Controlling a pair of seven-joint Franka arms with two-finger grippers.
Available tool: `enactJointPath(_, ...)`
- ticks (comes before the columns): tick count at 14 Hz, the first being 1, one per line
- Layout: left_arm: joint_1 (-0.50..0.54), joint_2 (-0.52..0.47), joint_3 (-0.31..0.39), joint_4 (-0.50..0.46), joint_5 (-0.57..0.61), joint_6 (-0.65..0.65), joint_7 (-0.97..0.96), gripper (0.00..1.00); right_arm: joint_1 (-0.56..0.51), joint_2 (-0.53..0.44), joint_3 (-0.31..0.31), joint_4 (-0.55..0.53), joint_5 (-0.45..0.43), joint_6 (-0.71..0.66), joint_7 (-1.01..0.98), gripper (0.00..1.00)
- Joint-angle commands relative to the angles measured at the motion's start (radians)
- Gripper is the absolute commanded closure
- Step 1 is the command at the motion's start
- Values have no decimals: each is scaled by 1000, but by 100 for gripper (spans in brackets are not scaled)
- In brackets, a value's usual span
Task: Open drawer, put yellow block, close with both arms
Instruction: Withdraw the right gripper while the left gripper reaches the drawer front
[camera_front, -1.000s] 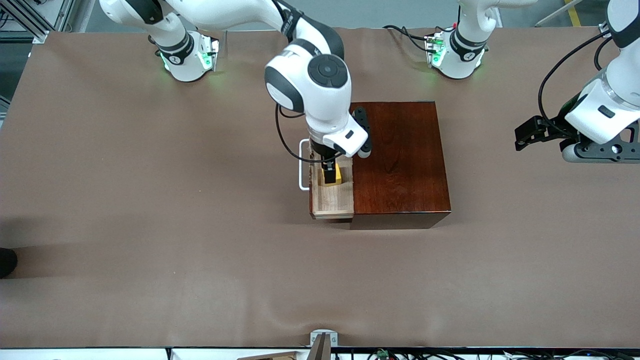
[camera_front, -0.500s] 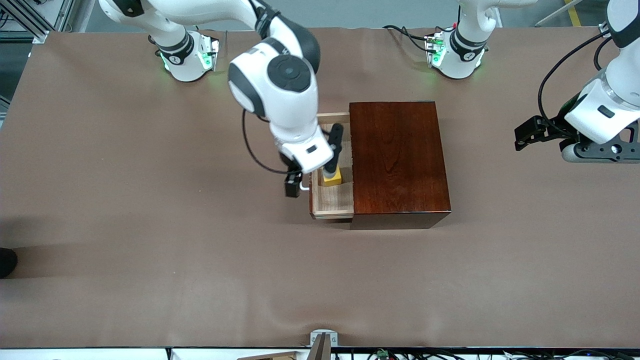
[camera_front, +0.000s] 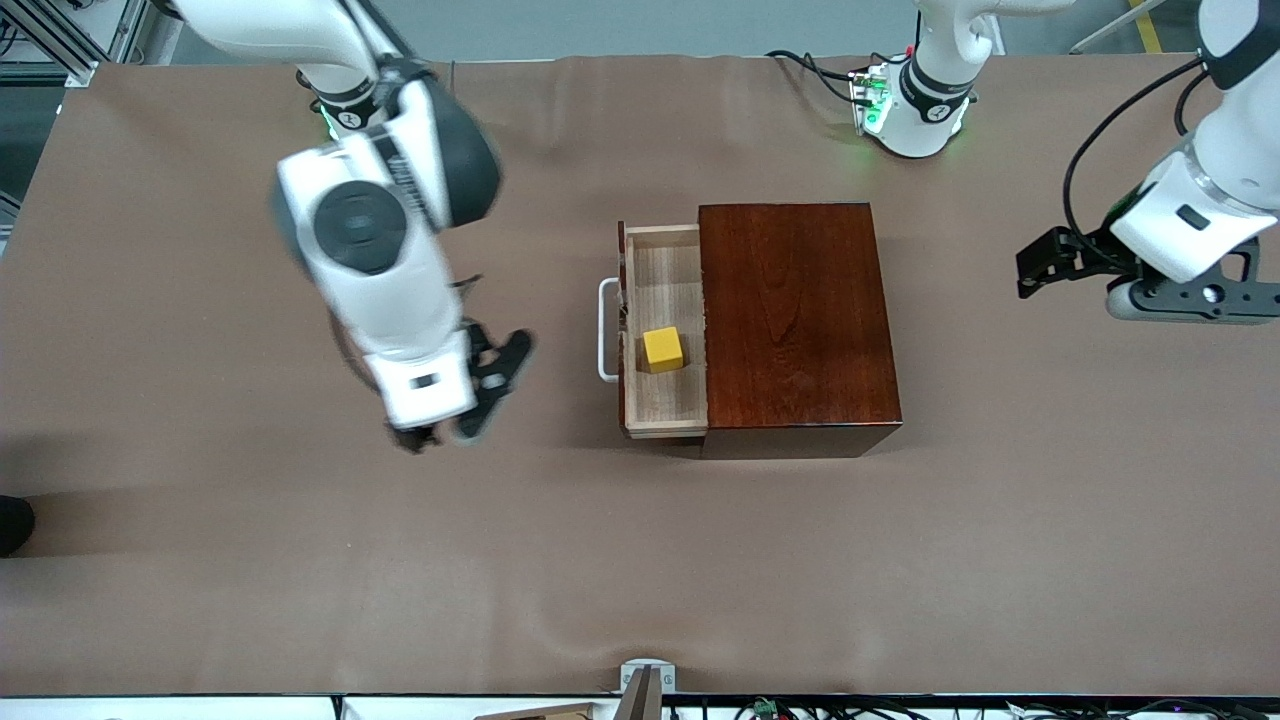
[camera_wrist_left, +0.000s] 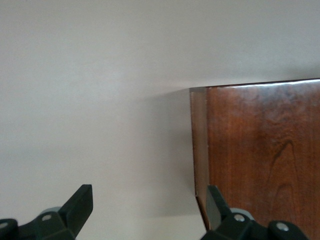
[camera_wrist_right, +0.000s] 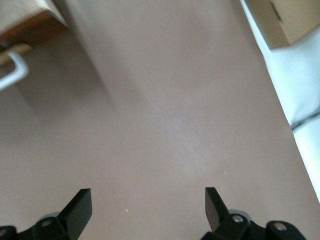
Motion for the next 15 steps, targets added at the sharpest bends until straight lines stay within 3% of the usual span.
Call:
enactJointPath(1,1,-14,-38,6,-18,-7,1,0,-76,-61,21,-54,1,-30,57,0)
enactJointPath(4,1,-15,-102,19,-20,-8,3,0,-162,-113,21,-55,16,-110,58,0)
enactJointPath(7,2,-20,-200,34,-18,-28,-1,0,-282,-159,21,-66,94,-173,58,0)
enactJointPath(9,2,-22,-251,48,-20,-34,-17,0,-361,-254,25,-188,147,-165,58,0)
enactJointPath(13,-8,-3,-383,60,-25,-30,-5,0,-431,-418,18,-368,156,-153,101,0)
enactJointPath(15,-28,68,-487,107,-43,-8,-4,0,-434,-455,-11,-402,158,-153,155,0)
